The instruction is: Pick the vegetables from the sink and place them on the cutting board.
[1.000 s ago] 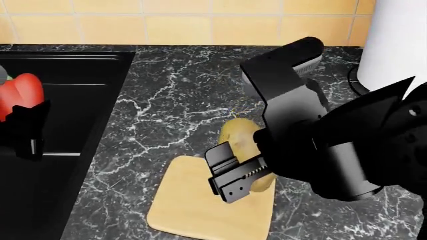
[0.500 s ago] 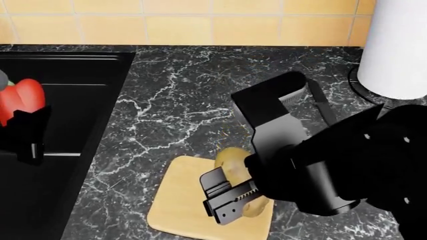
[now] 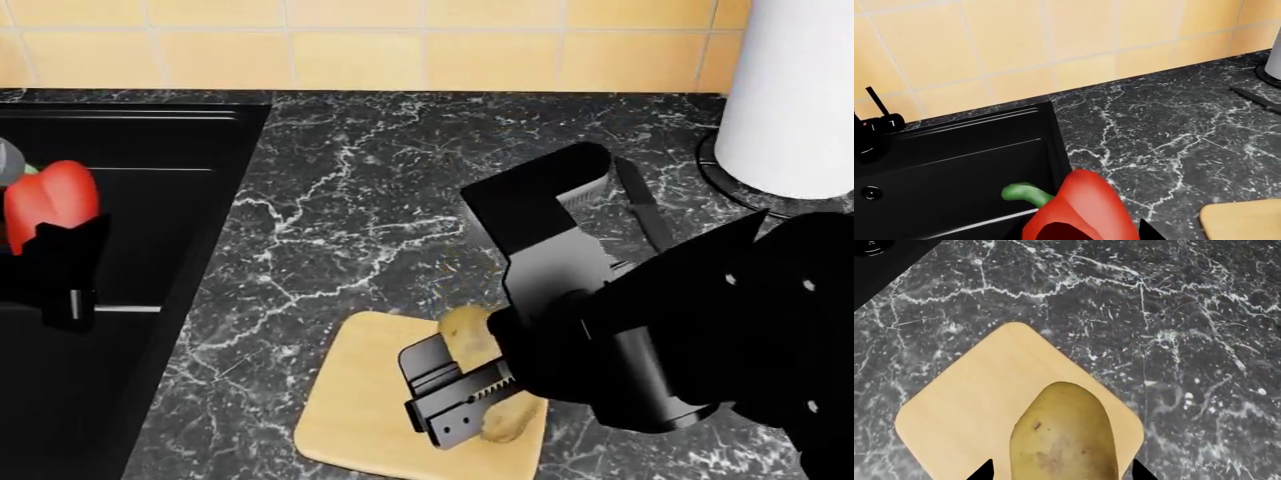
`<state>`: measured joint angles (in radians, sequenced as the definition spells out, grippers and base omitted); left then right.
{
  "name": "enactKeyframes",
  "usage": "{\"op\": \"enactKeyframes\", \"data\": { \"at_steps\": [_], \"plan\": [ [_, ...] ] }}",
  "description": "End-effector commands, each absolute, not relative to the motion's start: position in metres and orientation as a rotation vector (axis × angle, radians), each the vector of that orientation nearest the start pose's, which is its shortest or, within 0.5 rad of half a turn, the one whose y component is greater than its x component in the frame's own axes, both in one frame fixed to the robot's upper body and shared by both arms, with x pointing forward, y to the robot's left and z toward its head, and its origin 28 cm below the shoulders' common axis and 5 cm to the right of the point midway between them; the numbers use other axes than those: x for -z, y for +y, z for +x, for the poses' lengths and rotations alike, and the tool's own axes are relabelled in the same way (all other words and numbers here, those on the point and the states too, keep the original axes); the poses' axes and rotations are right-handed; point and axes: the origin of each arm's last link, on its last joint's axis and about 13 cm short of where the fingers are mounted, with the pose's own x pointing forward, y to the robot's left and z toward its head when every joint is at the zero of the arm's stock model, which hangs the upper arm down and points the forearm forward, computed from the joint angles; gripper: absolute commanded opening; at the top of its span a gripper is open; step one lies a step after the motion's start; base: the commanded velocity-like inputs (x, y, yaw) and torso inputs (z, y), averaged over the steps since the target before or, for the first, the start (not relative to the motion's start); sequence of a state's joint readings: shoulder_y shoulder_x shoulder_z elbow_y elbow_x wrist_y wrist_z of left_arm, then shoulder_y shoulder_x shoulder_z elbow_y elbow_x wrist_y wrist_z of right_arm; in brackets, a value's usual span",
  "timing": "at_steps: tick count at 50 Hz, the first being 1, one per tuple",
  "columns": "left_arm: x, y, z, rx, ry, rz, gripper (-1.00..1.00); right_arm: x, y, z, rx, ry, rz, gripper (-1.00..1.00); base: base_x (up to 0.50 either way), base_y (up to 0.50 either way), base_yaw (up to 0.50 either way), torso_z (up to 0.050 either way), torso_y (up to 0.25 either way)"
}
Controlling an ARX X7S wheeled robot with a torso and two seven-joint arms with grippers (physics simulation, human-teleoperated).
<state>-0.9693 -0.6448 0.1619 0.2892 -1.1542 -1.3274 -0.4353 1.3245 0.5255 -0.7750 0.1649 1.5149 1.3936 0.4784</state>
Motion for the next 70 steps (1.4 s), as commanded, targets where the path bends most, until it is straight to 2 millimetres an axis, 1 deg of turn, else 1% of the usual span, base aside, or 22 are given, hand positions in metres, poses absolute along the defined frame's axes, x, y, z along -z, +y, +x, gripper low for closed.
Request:
{"op": "enactKeyframes", "data": {
  "at_steps": [1, 5, 9, 10, 12, 14, 15, 16, 18, 20, 21, 22, 23, 29, 38, 44, 51, 52, 56, 63, 70],
  "plan": [
    [-0.261, 0.273, 0.274, 0.185, 0.248, 0.128, -1.00, -0.276, -0.111, 0.307, -0.474, 0.653, -0.238, 1.00, 0.00, 0.00, 0.00, 0.000, 0.000],
    [-0.263, 0.273, 0.273, 0.189, 0.243, 0.127, -1.00, -0.287, -0.114, 0.307, -0.459, 0.617, -0.229, 1.00, 0.00, 0.00, 0.00, 0.000, 0.000],
    [-0.262, 0.269, 0.274, 0.202, 0.243, 0.128, -1.00, -0.303, -0.116, 0.303, -0.456, 0.536, -0.210, 1.00, 0.00, 0.00, 0.00, 0.000, 0.003],
    [-0.263, 0.267, 0.274, 0.211, 0.242, 0.129, -1.00, -0.309, -0.117, 0.302, -0.431, 0.487, -0.191, 1.00, 0.00, 0.00, 0.00, 0.000, 0.000],
    [-0.265, 0.264, 0.274, 0.220, 0.237, 0.126, -1.00, -0.312, -0.117, 0.300, -0.420, 0.435, -0.160, 1.00, 0.00, 0.00, 0.00, 0.000, 0.000],
    [-0.265, 0.260, 0.275, 0.237, 0.233, 0.122, -1.00, -0.314, -0.119, 0.298, -0.396, 0.385, -0.149, 1.00, 0.00, 0.00, 0.00, 0.000, 0.000],
    [-0.265, 0.258, 0.273, 0.253, 0.233, 0.126, -1.00, -0.317, -0.120, 0.297, -0.381, 0.327, -0.105, 1.00, 0.00, 0.00, 0.00, 0.000, 0.000],
    [-0.265, 0.256, 0.273, 0.260, 0.234, 0.130, -1.00, -0.318, -0.121, 0.297, -0.373, 0.317, -0.104, 1.00, 0.00, 0.00, 0.00, 0.000, 0.000],
    [-0.263, 0.248, 0.271, 0.308, 0.244, 0.148, -1.00, -0.323, -0.124, 0.295, -0.341, 0.251, -0.077, 1.00, 0.00, 0.00, 0.00, 0.000, 0.000],
    [-0.263, 0.243, 0.271, 0.328, 0.246, 0.151, -1.00, -0.327, -0.128, 0.294, -0.314, 0.211, -0.060, 1.00, 0.00, 0.00, 0.00, 0.000, 0.000],
    [-0.262, 0.239, 0.271, 0.331, 0.244, 0.135, -1.00, -0.332, -0.131, 0.292, -0.282, 0.162, -0.055, 1.00, 0.00, 0.00, 0.00, 0.000, 0.000],
    [-0.261, 0.238, 0.270, 0.349, 0.251, 0.133, -1.00, -0.333, -0.132, 0.291, -0.282, 0.160, -0.050, 1.00, 0.00, 0.00, 0.00, 0.000, 0.000],
    [-0.258, 0.231, 0.270, 0.362, 0.253, 0.146, -1.00, -0.334, -0.135, 0.289, -0.277, 0.155, -0.052, 1.00, 0.00, 0.00, 0.00, 0.000, 0.000],
    [-0.259, 0.215, 0.272, 0.430, 0.251, 0.141, -1.00, -0.339, -0.142, 0.282, -0.252, 0.119, -0.026, 1.00, 0.00, 0.00, 0.00, 0.000, 0.000],
    [-0.248, 0.189, 0.285, 0.506, 0.276, 0.135, -1.00, -0.343, -0.149, 0.279, -0.227, 0.063, -0.005, 1.00, 0.00, 0.00, 0.00, 0.000, 0.000],
    [-0.241, 0.170, 0.286, 0.578, 0.294, 0.151, -1.00, -0.342, -0.153, 0.275, -0.219, 0.060, -0.010, 1.00, 0.00, 0.00, 0.00, 0.000, 0.000],
    [-0.233, 0.167, 0.286, 0.590, 0.317, 0.159, -1.00, -0.345, -0.156, 0.271, -0.218, 0.058, -0.003, 1.00, 0.00, 0.00, 0.00, 0.000, 0.000],
    [-0.232, 0.164, 0.286, 0.597, 0.318, 0.160, -1.00, -0.345, -0.156, 0.271, -0.219, 0.058, -0.001, 1.00, 0.00, 0.00, 0.00, 0.000, 0.000],
    [-0.228, 0.156, 0.287, 0.612, 0.321, 0.162, -1.00, -0.343, -0.154, 0.271, -0.226, 0.067, -0.009, 1.00, 0.00, 0.00, 0.00, 0.000, 0.000],
    [-0.217, 0.150, 0.289, 0.628, 0.347, 0.180, -1.00, -0.339, -0.154, 0.272, -0.233, 0.076, -0.011, 1.00, 0.00, 0.00, 0.00, 0.000, 0.001],
    [-0.210, 0.152, 0.286, 0.619, 0.365, 0.198, -1.00, -0.335, -0.156, 0.272, -0.227, 0.079, -0.005, 1.00, 0.00, 0.00, 0.00, 0.000, 0.000]
  ]
}}
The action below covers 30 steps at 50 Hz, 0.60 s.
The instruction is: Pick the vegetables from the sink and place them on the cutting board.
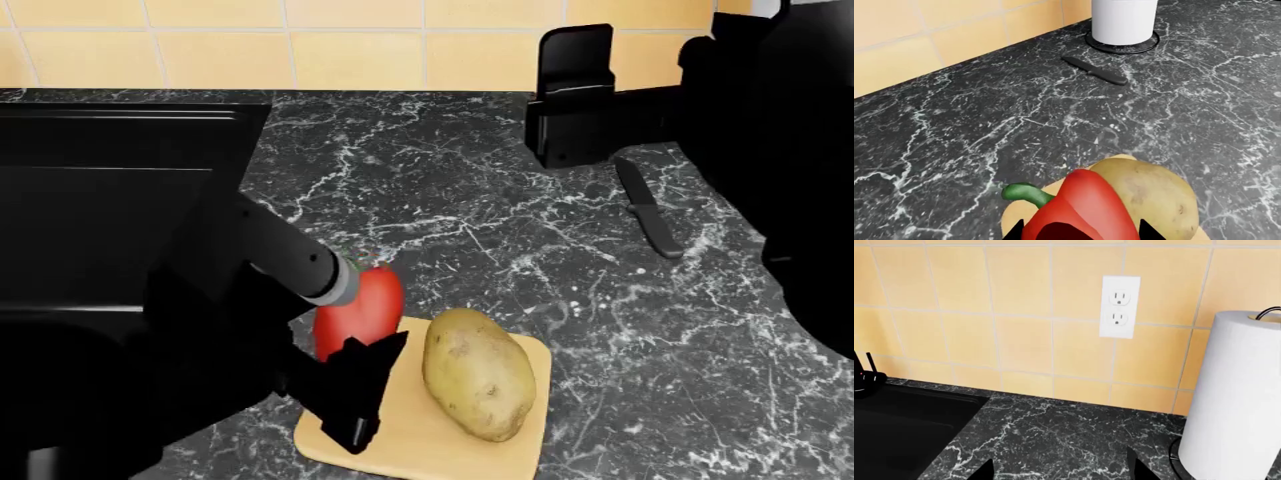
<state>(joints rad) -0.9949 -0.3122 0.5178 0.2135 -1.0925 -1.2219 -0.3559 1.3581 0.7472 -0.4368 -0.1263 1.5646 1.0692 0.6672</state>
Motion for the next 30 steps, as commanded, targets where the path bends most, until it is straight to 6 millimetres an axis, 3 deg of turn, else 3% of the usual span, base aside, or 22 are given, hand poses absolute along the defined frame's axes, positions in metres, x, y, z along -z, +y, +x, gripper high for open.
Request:
{"op": "enactKeyframes", "data": {
  "at_steps": [1, 19, 20, 30],
  "plan": [
    [-0.210, 0.151, 0.286, 0.620, 0.366, 0.199, -1.00, -0.335, -0.156, 0.272, -0.227, 0.079, -0.004, 1.00, 0.00, 0.00, 0.00, 0.000, 0.000],
    [-0.207, 0.148, 0.280, 0.627, 0.374, 0.221, -1.00, -0.327, -0.157, 0.271, -0.242, 0.097, 0.004, 1.00, 0.00, 0.00, 0.00, 0.000, 0.000],
    [-0.208, 0.148, 0.280, 0.623, 0.373, 0.223, 1.00, -0.327, -0.157, 0.271, -0.244, 0.097, 0.005, 1.00, 0.00, 0.00, 0.00, 0.000, 0.000],
    [-0.216, 0.150, 0.280, 0.614, 0.357, 0.215, 1.00, -0.327, -0.156, 0.271, -0.248, 0.100, 0.008, 1.00, 0.00, 0.00, 0.00, 0.000, 0.000]
  ]
}}
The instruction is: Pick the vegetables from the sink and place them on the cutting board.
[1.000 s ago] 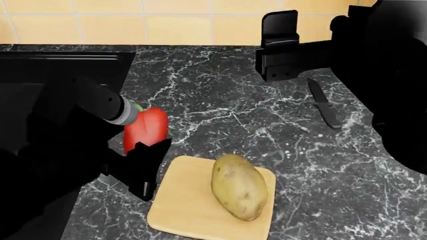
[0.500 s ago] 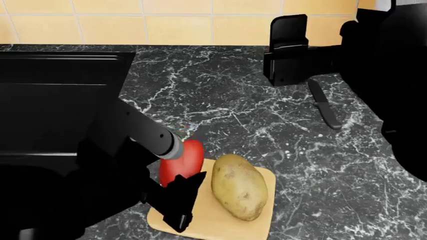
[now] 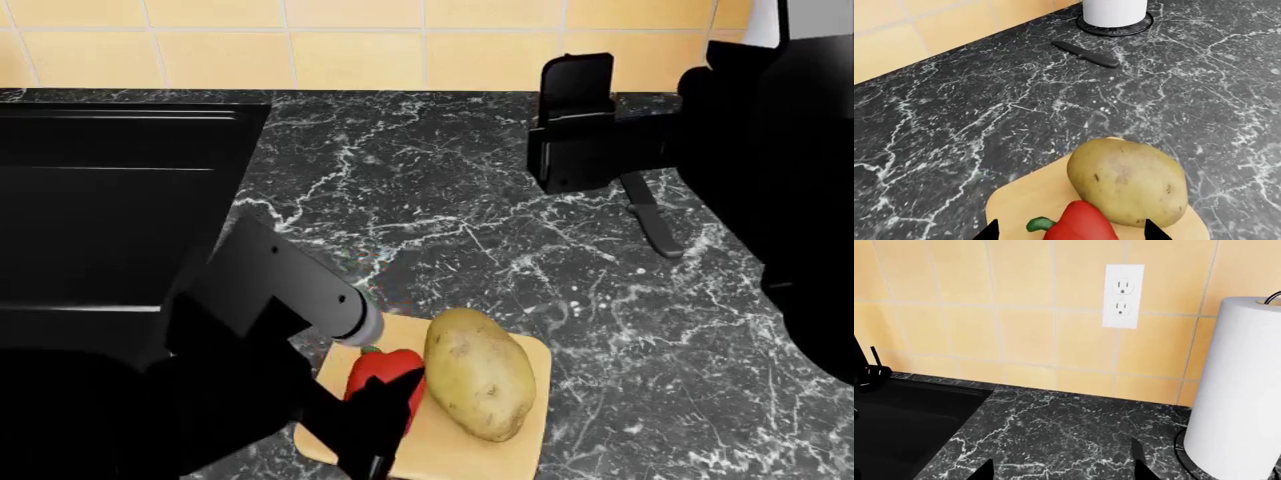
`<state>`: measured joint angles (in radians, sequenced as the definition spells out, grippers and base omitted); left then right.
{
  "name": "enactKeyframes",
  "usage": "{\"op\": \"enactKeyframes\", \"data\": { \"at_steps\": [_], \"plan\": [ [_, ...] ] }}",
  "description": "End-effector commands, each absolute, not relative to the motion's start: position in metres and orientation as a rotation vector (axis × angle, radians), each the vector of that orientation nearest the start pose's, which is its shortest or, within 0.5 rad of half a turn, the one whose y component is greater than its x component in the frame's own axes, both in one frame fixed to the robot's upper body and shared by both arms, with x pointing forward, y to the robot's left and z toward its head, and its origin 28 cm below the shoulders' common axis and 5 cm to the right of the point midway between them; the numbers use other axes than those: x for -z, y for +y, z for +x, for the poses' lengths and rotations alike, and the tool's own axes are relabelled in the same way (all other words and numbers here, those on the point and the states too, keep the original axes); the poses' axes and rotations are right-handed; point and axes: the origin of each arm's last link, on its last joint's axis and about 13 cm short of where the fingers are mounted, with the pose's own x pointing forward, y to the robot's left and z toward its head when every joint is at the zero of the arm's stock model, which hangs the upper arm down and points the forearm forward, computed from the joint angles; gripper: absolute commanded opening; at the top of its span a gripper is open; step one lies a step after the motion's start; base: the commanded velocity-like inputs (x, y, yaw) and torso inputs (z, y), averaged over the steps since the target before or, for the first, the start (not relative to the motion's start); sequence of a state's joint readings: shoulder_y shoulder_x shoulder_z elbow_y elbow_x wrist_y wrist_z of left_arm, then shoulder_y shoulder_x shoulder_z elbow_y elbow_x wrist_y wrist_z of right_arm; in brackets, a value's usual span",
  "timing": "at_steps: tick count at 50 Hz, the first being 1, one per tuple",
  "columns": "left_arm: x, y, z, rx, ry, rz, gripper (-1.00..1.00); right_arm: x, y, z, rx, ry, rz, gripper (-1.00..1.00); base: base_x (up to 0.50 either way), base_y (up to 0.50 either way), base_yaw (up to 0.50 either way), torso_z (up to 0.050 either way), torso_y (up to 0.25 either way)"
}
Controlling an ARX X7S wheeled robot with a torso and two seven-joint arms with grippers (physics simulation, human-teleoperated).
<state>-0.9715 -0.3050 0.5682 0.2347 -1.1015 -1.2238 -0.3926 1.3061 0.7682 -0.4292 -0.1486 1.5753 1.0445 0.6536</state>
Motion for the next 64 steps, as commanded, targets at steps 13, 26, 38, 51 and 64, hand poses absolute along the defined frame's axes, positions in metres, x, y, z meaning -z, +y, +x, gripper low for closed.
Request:
{"op": "enactKeyframes", "data": {
  "at_steps": [13, 26, 38, 51, 64],
  "plan": [
    [-0.253, 0.161, 0.273, 0.606, 0.272, 0.166, 1.00, -0.323, -0.158, 0.270, -0.241, 0.092, 0.027, 1.00, 0.00, 0.00, 0.00, 0.000, 0.000],
    [-0.310, 0.203, 0.274, 0.450, 0.147, 0.107, 1.00, -0.316, -0.165, 0.270, -0.210, 0.045, 0.042, 1.00, 0.00, 0.00, 0.00, 0.000, 0.000],
    [-0.345, 0.227, 0.270, 0.347, 0.082, 0.102, 1.00, -0.331, -0.167, 0.274, -0.197, 0.024, 0.020, 1.00, 0.00, 0.00, 0.00, 0.000, 0.000],
    [-0.421, 0.227, 0.285, 0.317, 0.020, 0.127, 1.00, -0.392, -0.171, 0.295, -0.211, -0.050, 0.011, 1.00, 0.00, 0.00, 0.00, 0.001, 0.000],
    [-0.473, 0.223, 0.319, 0.309, 0.000, 0.149, 1.00, -0.442, -0.172, 0.321, -0.231, -0.095, 0.000, 1.00, 0.00, 0.00, 0.00, 0.000, 0.000]
  ]
}}
